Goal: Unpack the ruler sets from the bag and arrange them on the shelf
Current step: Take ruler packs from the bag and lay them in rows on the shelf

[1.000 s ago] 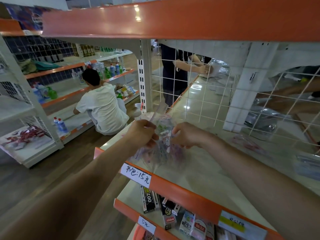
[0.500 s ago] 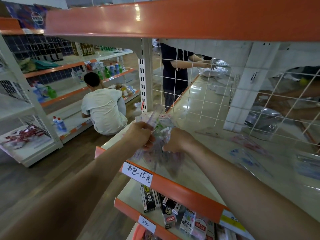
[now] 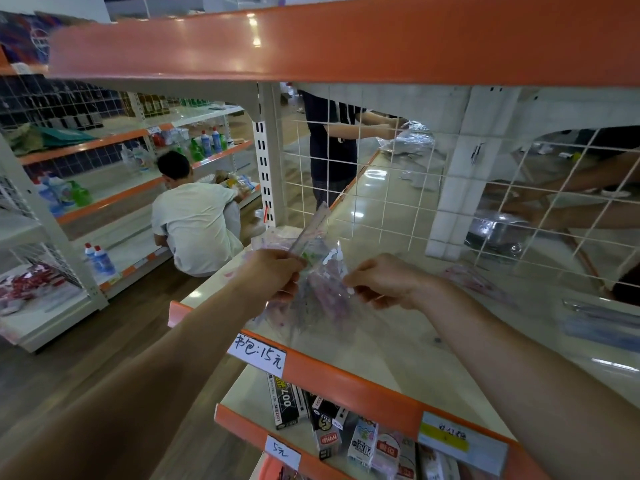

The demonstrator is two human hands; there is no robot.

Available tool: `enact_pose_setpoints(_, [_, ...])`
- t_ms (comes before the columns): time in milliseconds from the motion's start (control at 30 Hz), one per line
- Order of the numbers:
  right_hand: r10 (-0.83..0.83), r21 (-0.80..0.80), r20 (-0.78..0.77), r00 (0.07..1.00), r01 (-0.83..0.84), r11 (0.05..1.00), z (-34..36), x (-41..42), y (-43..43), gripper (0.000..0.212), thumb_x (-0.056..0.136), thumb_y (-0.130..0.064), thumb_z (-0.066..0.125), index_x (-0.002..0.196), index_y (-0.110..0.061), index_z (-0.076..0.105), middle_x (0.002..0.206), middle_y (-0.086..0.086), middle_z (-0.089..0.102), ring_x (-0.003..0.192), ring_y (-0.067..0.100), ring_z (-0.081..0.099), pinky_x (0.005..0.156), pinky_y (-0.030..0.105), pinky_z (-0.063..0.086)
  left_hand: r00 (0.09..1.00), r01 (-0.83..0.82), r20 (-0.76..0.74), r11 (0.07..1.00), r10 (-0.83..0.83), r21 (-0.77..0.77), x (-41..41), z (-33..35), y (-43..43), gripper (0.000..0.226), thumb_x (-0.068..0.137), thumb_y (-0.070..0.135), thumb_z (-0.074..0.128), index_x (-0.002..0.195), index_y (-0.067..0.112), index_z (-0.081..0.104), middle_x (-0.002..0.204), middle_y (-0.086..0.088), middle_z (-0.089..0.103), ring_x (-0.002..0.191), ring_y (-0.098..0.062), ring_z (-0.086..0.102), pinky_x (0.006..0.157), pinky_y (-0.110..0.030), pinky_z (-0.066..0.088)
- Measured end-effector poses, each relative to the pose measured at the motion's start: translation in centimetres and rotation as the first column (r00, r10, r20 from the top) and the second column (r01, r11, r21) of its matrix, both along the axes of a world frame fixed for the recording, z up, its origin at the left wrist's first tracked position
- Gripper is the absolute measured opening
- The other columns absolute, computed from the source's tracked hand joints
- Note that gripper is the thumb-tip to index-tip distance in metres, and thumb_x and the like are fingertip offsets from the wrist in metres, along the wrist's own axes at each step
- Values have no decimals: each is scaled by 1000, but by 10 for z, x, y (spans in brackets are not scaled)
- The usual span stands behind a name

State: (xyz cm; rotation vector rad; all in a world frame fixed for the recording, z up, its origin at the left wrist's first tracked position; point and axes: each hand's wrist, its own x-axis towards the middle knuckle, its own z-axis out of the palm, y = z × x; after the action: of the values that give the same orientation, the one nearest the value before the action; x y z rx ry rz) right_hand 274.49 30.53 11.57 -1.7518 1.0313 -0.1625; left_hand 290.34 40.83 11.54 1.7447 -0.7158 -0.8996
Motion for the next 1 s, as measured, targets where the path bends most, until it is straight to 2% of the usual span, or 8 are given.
enact_pose_setpoints(167, [0,107,117,993,-12,994,-1,-27,1,9,87,-11,62,78,-11,63,77,8,64,63,14,59,54,21,48,1000,18,-19,999,-17,34,-12,-3,-16,7,88,12,62,84,7,63,65,-5,54,49,-15,46,49,-23,35])
enact_pose_setpoints(333, [-110,220,248,962,55,974,15,-57,-4,13,90,-6,52,78,-9,53,89,15,71,68,19,69,57,23,54,974,70,-215,997,-72,-18,-33,5,-31,7,91,11,56,87,10,62,68,-4,60,41,-11,46,37,-15,32])
enact_pose_setpoints(500, [-203,78,293,934,188,979,34,-84,-18,18,91,-9,50,75,-15,45,82,12,73,47,11,45,41,19,28,940,113,-316,992,-126,-58,-51,12,-42,9,93,12,52,86,13,57,66,-2,60,43,-10,44,39,-15,30])
enact_pose_setpoints(567, [-178,-45,276,944,198,979,35,-93,-23,5,92,-13,52,88,-14,51,80,8,73,51,11,43,44,20,28,927,124,-349,990,-137,-61,-58,13,-44,12,94,15,51,83,14,56,64,-2,61,39,-9,45,38,-14,30])
enact_pose_setpoints(633, [-125,-167,226,966,165,972,34,-101,-26,8,91,-14,57,99,-16,55,82,4,70,56,11,44,48,21,32,905,133,-397,988,-153,-79,-63,15,-47,19,96,25,49,81,14,55,63,-2,64,37,-8,45,37,-14,29])
enact_pose_setpoints(800, [0,-357,160,987,58,932,32,-121,-23,20,85,-3,64,89,-22,60,83,0,60,68,9,53,56,12,42,888,197,-401,975,-223,-106,-77,12,-55,37,90,48,52,91,11,57,74,-6,68,41,-11,45,37,-16,31])
enact_pose_setpoints(900, [28,-418,105,994,18,908,28,-131,-22,26,81,-3,68,85,-27,61,93,0,61,79,7,56,75,20,45,894,272,-348,959,-282,-78,-89,7,-56,19,90,31,59,95,12,59,76,-4,69,42,-9,44,38,-15,31])
enact_pose_setpoints(1000, [5,-441,72,997,28,897,24,-140,-21,29,79,-6,71,85,-32,60,92,-8,57,80,6,54,73,20,43,889,310,-325,946,-323,-91,-97,3,-57,4,89,10,60,91,12,62,79,-5,69,44,-7,44,38,-14,32])
